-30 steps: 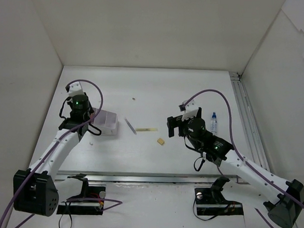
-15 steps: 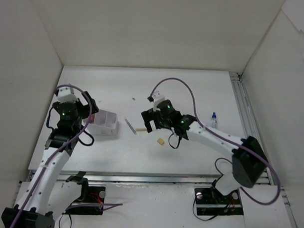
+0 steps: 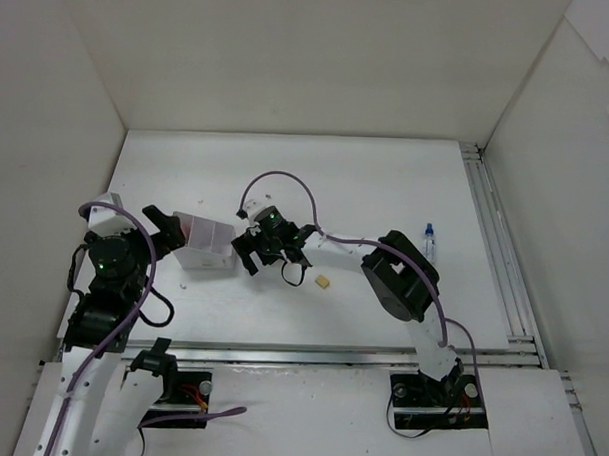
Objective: Sort the stationery into containers
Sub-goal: Pick up the pen from the center of the board.
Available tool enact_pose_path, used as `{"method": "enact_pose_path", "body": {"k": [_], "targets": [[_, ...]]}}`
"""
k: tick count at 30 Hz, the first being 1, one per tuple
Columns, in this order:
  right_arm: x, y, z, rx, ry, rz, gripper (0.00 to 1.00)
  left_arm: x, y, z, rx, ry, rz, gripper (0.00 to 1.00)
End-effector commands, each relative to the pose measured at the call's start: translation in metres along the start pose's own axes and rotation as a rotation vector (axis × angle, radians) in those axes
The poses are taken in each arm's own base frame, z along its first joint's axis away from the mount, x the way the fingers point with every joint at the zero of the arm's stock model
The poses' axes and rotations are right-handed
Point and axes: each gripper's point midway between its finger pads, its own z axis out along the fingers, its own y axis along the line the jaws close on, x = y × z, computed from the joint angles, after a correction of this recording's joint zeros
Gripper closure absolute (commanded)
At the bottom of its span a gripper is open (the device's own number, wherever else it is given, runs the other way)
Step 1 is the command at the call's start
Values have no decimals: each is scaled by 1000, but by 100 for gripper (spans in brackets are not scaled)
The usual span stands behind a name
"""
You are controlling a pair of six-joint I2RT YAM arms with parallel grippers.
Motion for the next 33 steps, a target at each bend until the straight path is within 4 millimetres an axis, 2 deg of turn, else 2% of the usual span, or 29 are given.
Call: {"method": "enact_pose_path", "body": {"k": [1,6,10,13,14,15,17,18,25,26,27,29,33], "targets": [[-44,3,-2,-16,-119,-25,6,-7,1,-4,-11,-17,-10,0],[-36,1,5,4,-108,-43,12,-6,-1,-3,-4,-17,-15,0],[-25,-2,8,33,-84,-57,28,-5,-2,1,-4,-7,-11,0],[-17,-1,5,75,-75,-83,49,-5,-2,2,-7,-7,-14,0],[-19,0,1,81,-87,-94,61,-5,-2,2,-10,-5,-13,0],[-13,4,0,75,-78,-107,68,-5,-1,1,-12,-8,-13,0],[-19,7,-5,69,-110,-115,79,-6,-1,1,-10,-12,-16,0],[-16,7,-6,61,-107,-114,81,-7,-2,1,-7,-14,-17,0],[-46,23,-27,-13,-205,-123,95,-6,-2,-1,-2,-6,-16,0],[-56,25,-36,-18,-236,-120,97,-6,-3,-1,-2,-4,-15,0],[-54,23,-40,-12,-242,-114,97,-5,-4,-2,5,-1,-12,0],[-64,24,-59,-9,-296,-107,98,-4,-8,-3,34,13,-2,0],[-77,12,-94,63,-383,-86,100,-2,-24,-2,111,36,2,0]]}}
